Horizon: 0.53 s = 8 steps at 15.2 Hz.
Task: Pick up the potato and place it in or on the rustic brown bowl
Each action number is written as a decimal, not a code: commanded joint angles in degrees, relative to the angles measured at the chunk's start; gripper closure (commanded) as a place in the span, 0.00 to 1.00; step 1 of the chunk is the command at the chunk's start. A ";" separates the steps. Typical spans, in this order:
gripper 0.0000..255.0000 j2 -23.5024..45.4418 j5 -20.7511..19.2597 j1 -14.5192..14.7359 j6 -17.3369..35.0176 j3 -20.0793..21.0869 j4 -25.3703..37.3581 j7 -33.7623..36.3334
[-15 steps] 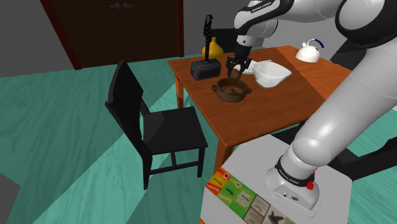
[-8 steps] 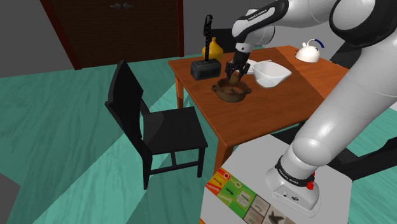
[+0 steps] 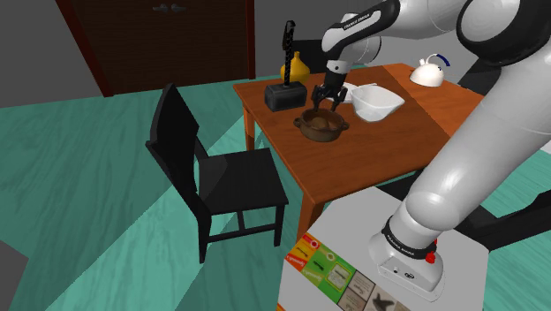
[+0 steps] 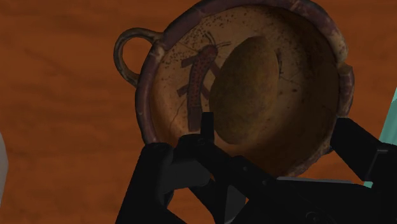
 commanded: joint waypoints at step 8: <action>0.00 -2.51 -1.65 -0.39 -7.12 -0.15 4.88 1.12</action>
